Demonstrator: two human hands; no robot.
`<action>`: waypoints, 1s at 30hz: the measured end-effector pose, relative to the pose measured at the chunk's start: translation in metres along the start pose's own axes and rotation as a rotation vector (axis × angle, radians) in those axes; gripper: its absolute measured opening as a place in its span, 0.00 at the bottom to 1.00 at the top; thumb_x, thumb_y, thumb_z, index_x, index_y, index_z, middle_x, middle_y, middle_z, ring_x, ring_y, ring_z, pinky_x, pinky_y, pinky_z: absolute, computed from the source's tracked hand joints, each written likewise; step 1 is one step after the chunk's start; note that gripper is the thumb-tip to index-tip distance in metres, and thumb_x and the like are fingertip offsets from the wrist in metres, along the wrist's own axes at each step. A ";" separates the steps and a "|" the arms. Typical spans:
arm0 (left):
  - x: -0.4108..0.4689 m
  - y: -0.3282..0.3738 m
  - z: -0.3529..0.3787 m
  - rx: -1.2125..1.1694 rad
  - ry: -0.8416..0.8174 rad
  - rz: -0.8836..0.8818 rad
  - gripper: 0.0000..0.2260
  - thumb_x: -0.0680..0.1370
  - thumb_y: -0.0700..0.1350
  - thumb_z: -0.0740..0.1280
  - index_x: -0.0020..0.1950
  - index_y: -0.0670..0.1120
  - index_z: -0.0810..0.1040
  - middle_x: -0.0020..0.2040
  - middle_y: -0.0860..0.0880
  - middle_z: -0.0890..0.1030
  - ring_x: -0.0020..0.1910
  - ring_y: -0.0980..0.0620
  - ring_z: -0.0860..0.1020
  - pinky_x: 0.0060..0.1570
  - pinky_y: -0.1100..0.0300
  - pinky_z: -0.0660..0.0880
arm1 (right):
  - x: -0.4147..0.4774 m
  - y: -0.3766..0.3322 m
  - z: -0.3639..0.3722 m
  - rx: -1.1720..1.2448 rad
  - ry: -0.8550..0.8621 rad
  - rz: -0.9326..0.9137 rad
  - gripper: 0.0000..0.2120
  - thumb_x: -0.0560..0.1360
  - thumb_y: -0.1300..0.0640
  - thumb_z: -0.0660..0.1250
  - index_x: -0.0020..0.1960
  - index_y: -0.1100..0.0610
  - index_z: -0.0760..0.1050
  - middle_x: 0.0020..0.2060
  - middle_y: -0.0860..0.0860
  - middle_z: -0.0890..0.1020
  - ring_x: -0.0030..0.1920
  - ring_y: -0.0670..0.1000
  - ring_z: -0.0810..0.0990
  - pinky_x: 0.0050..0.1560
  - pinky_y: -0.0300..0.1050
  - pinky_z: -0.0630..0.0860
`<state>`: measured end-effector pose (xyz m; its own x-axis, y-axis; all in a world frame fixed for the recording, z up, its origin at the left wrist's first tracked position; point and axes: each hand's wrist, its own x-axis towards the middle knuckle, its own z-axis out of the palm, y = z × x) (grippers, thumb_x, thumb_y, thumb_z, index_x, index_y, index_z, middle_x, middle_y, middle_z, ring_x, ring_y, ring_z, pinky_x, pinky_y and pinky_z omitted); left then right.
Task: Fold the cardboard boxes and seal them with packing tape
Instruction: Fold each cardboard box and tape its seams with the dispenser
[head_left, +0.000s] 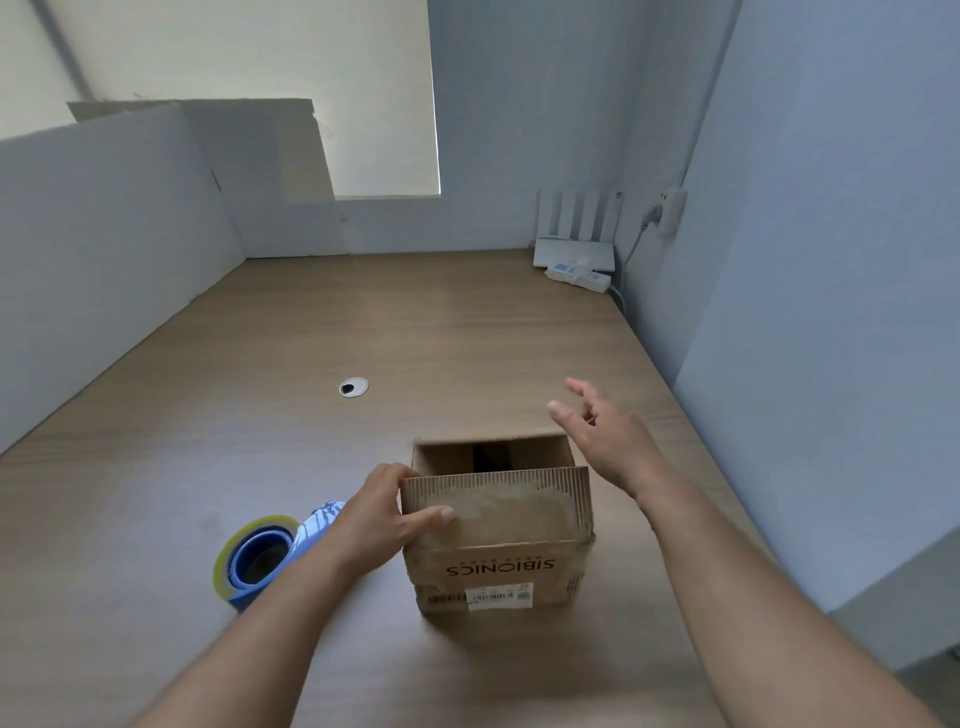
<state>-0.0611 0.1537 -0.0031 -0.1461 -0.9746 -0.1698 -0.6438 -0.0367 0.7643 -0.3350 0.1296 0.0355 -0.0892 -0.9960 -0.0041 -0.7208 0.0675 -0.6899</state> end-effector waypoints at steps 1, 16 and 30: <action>0.003 0.000 0.002 0.008 0.050 -0.034 0.26 0.71 0.56 0.74 0.64 0.50 0.69 0.57 0.52 0.72 0.53 0.53 0.75 0.47 0.61 0.73 | -0.001 0.001 0.000 -0.058 -0.028 -0.012 0.18 0.77 0.38 0.58 0.56 0.49 0.77 0.51 0.50 0.80 0.53 0.52 0.78 0.53 0.51 0.74; 0.019 -0.020 0.018 -0.001 -0.055 -0.078 0.28 0.78 0.58 0.63 0.76 0.61 0.54 0.71 0.49 0.70 0.61 0.47 0.75 0.52 0.56 0.76 | -0.036 0.037 0.043 -0.071 0.001 -0.037 0.18 0.78 0.49 0.64 0.66 0.51 0.74 0.67 0.50 0.73 0.65 0.49 0.71 0.59 0.36 0.64; -0.002 -0.044 0.019 -0.072 -0.009 -0.082 0.29 0.76 0.63 0.59 0.75 0.63 0.54 0.72 0.50 0.69 0.60 0.57 0.71 0.52 0.58 0.75 | -0.039 0.034 0.060 -0.063 -0.011 -0.041 0.22 0.78 0.47 0.63 0.70 0.52 0.69 0.69 0.49 0.72 0.69 0.48 0.69 0.67 0.42 0.65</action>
<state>-0.0464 0.1618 -0.0482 -0.1021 -0.9657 -0.2386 -0.5980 -0.1321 0.7905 -0.3150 0.1678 -0.0315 -0.0516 -0.9986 0.0152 -0.7653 0.0298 -0.6430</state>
